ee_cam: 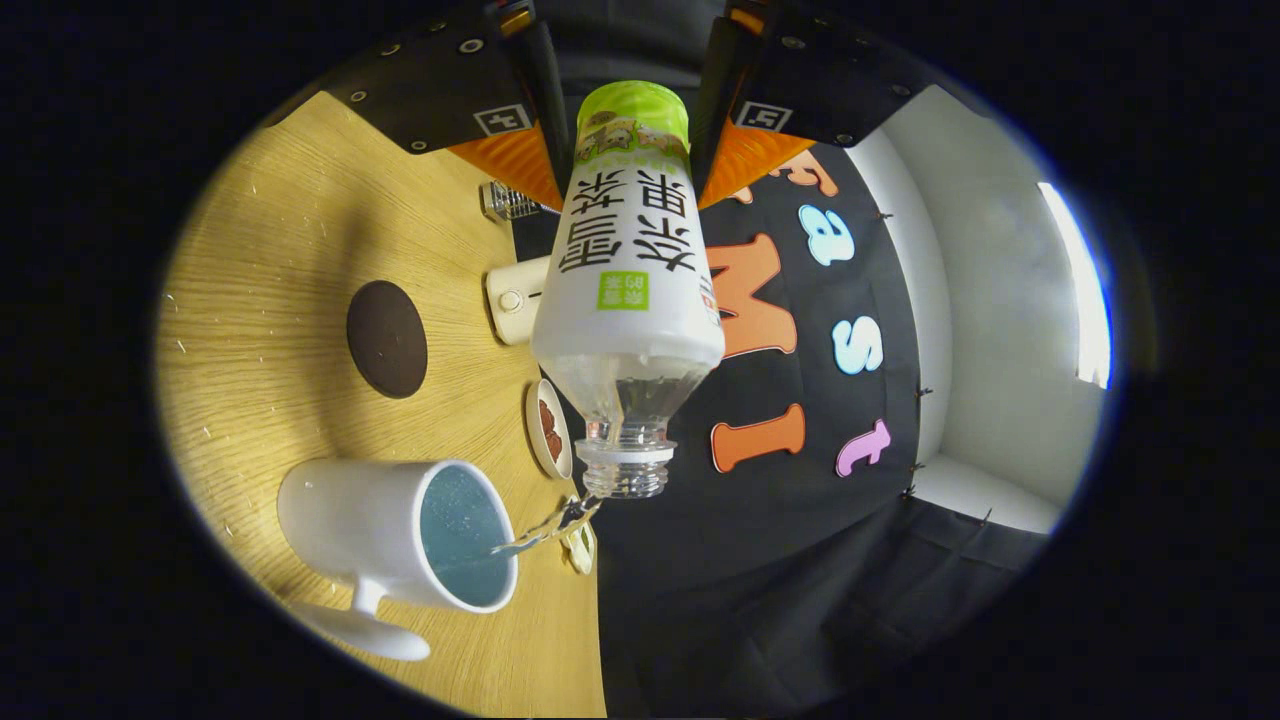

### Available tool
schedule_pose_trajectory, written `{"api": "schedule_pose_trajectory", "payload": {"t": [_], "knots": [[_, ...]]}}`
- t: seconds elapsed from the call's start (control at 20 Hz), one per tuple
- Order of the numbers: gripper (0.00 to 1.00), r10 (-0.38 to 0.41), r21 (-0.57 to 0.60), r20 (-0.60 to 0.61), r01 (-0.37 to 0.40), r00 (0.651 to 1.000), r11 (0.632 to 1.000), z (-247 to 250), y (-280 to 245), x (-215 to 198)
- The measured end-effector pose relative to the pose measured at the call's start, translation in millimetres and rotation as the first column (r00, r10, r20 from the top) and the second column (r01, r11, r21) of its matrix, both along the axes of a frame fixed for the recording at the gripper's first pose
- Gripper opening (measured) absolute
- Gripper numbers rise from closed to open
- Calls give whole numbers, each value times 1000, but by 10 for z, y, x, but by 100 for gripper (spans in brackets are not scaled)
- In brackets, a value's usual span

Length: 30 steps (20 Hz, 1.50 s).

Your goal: Take the bottle from table, then pour the juice into the cup, finally place the bottle on the coaster

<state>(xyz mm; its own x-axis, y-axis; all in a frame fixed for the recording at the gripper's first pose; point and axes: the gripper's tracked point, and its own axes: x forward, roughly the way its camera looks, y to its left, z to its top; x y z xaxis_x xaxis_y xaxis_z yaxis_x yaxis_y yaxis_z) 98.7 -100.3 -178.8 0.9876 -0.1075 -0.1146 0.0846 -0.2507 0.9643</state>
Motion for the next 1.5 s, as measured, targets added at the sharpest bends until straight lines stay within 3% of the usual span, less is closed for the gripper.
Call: {"api": "schedule_pose_trajectory", "payload": {"t": [1.5], "knots": [[59,-102,208,63,87,993,974,150,-82,137]]}}
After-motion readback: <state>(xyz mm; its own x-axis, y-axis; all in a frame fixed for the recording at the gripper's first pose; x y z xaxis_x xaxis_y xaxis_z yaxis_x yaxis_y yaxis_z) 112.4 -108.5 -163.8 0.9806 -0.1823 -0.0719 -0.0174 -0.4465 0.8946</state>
